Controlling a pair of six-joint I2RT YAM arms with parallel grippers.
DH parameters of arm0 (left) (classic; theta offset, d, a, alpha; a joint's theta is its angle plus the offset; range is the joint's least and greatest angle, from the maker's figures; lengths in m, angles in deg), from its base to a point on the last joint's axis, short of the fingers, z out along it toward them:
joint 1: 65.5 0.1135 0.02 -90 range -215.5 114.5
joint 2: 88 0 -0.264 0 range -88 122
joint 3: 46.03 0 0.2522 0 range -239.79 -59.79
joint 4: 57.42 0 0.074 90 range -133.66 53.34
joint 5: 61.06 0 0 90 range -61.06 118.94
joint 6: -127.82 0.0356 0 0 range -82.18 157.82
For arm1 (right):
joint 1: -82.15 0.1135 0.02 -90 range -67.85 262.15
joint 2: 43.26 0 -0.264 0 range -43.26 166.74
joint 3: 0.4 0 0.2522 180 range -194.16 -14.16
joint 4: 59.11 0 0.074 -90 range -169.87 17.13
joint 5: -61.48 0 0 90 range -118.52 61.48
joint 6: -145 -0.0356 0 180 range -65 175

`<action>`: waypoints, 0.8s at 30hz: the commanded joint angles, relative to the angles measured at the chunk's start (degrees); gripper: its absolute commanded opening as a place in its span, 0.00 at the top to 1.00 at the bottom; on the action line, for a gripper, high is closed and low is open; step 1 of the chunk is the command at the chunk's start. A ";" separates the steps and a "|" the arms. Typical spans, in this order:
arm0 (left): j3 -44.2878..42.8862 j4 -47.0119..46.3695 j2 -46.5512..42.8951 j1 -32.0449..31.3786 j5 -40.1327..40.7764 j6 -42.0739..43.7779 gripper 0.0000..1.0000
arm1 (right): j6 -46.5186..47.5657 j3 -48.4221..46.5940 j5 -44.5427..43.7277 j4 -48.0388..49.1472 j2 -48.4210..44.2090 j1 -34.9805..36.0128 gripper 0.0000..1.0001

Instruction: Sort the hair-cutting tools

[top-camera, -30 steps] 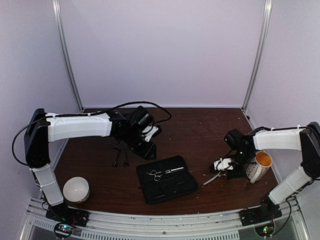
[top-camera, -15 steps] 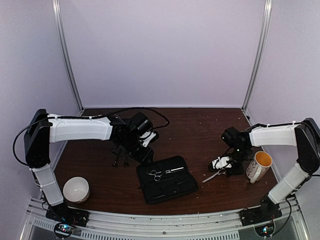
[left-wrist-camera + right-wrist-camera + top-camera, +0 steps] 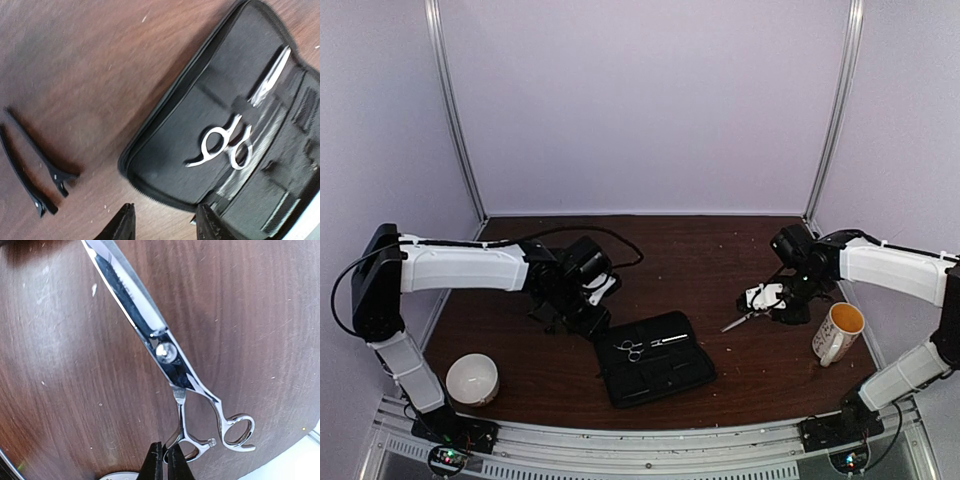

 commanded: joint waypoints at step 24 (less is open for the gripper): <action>10.49 3.36 -8.75 -0.37 3.36 -10.83 0.66 | -11.39 -10.35 -0.29 3.72 6.23 9.29 1.00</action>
